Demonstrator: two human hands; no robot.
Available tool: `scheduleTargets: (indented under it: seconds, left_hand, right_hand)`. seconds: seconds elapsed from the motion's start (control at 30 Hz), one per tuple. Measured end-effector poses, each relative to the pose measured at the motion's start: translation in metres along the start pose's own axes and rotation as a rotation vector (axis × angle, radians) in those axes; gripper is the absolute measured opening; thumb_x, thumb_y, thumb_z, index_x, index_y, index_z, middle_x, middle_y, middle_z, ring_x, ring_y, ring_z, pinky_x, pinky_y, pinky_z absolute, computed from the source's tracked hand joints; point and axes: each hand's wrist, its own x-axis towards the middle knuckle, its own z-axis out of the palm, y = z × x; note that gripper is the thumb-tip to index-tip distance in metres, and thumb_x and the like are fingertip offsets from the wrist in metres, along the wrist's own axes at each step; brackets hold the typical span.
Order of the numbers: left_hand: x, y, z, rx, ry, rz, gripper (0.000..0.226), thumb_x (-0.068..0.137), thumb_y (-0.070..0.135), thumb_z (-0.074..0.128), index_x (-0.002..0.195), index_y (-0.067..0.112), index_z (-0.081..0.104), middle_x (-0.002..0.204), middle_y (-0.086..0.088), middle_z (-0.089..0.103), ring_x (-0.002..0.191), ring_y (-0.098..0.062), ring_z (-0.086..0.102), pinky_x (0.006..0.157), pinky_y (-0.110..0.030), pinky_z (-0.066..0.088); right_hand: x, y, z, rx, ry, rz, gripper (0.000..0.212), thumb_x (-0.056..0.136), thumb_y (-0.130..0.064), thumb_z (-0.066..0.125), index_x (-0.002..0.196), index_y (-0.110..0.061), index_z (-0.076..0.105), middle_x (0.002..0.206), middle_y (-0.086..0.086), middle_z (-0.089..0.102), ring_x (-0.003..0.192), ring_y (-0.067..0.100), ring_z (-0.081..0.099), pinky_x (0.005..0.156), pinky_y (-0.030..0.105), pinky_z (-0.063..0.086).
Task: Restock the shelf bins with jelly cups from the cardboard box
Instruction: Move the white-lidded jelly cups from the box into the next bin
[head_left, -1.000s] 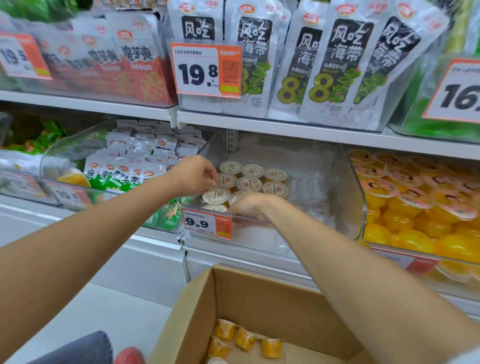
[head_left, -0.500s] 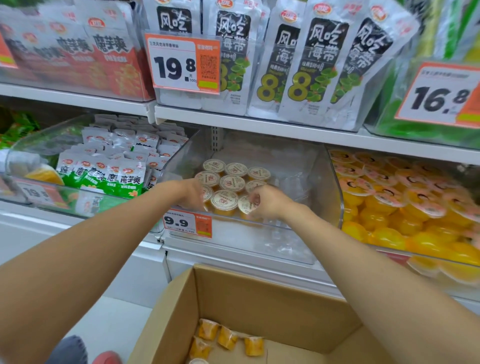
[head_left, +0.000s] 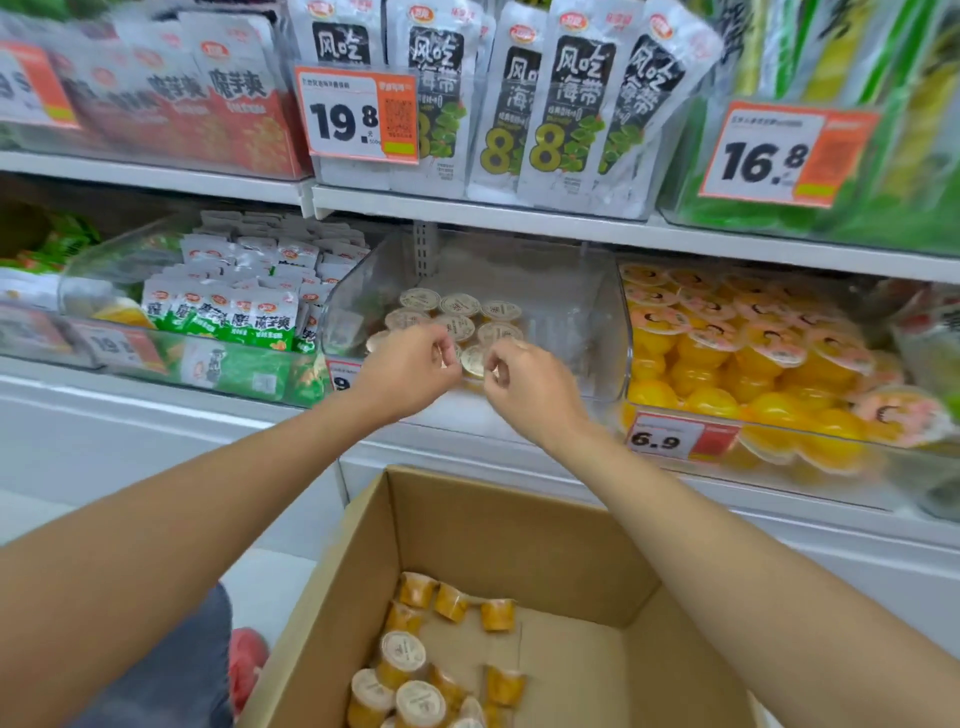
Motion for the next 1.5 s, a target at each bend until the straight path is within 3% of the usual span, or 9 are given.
scheduleTargets:
  seconds: [0.13,0.43,0.53,0.6,0.8,1.03,1.2,1.33,1.5]
  left_hand:
    - [-0.047,0.006,0.035,0.009,-0.191,-0.041,0.007,0.076,0.02,0.064,0.072,0.02,0.058,0.064,0.007,0.057,0.063,-0.015,0.053,0.057,-0.028,0.04]
    - [-0.118,-0.094,0.163,0.301,-0.775,-0.41,0.011,0.088,0.025,0.061,0.082,0.017,0.064,0.096,-0.006,0.068,0.093,-0.022,0.064,0.084,-0.035,0.054]
    - [-0.141,-0.13,0.197,0.391,-0.959,-0.523,0.027,0.094,0.039,0.055,0.089,0.013,0.061,0.092,-0.006,0.062,0.08,-0.017,0.059,0.079,-0.032,0.049]
    - [-0.155,-0.144,0.213,0.391,-1.076,-0.637,0.039,0.095,0.048,0.05,0.103,0.01,0.057,0.103,-0.009,0.062,0.08,-0.017,0.058,0.079,-0.03,0.05]
    - [-0.18,-0.178,0.239,0.315,-1.111,-0.78,0.11,0.057,0.074,0.073,0.145,0.019,0.038,0.144,-0.005,0.046,0.125,-0.027,0.051,0.097,-0.035,0.049]
    - [-0.199,-0.213,0.265,0.294,-0.922,-0.769,0.07,0.043,0.078,0.068,0.096,0.031,0.064,0.098,0.009,0.068,0.087,-0.014,0.063,0.081,-0.035,0.056]
    - [-0.187,-0.159,0.233,0.187,-0.806,-0.644,0.066,0.059,0.049,0.077,0.119,0.031,0.057,0.116,-0.001,0.059,0.107,-0.021,0.054,0.086,-0.031,0.05]
    - [-0.169,-0.134,0.206,0.083,-0.715,-0.528,0.074,0.042,0.054,0.067,0.113,0.036,0.057,0.11,-0.005,0.062,0.089,-0.019,0.062,0.073,-0.026,0.052]
    - [-0.136,-0.066,0.123,0.011,-0.543,-0.297,0.058,0.064,0.046,0.078,0.117,0.035,0.056,0.108,0.006,0.058,0.106,-0.015,0.051,0.091,-0.029,0.044]
  right_hand:
    - [-0.056,0.006,0.014,0.059,-0.01,0.016,0.005,0.085,-0.018,0.055,0.085,-0.017,0.06,0.075,-0.008,0.051,0.074,0.021,0.054,0.061,0.033,0.039]
    - [-0.193,0.091,0.123,0.142,-0.73,0.46,0.012,0.088,-0.019,0.053,0.091,-0.021,0.065,0.094,-0.001,0.065,0.091,0.021,0.061,0.076,0.03,0.049]
    - [-0.233,0.118,0.167,0.173,-0.884,0.703,0.021,0.088,-0.021,0.049,0.071,-0.017,0.06,0.086,0.005,0.064,0.086,0.027,0.059,0.07,0.027,0.043]
    - [-0.254,0.128,0.196,0.26,-0.943,0.837,0.019,0.087,-0.024,0.054,0.091,-0.013,0.069,0.102,0.009,0.067,0.099,0.027,0.062,0.078,0.027,0.045]
    - [-0.278,0.123,0.263,0.423,-0.923,1.163,0.052,0.092,-0.042,0.054,0.128,-0.005,0.055,0.133,0.012,0.057,0.12,0.03,0.055,0.095,0.033,0.045]
    - [-0.279,0.106,0.273,0.802,-0.6,1.702,0.04,0.076,-0.006,0.077,0.11,-0.002,0.056,0.107,0.01,0.061,0.094,0.025,0.056,0.075,0.037,0.057]
    - [-0.26,0.1,0.242,0.871,-0.475,1.57,0.041,0.077,0.006,0.061,0.115,-0.01,0.063,0.107,0.007,0.065,0.093,0.022,0.057,0.081,0.032,0.05]
    - [-0.216,0.085,0.186,0.9,-0.472,1.29,0.036,0.075,0.003,0.062,0.106,-0.013,0.069,0.105,0.007,0.07,0.097,0.022,0.063,0.086,0.032,0.051]
    - [-0.161,0.044,0.097,0.863,-0.394,0.932,0.039,0.08,-0.001,0.065,0.117,-0.012,0.066,0.112,0.004,0.069,0.104,0.018,0.063,0.088,0.027,0.052]
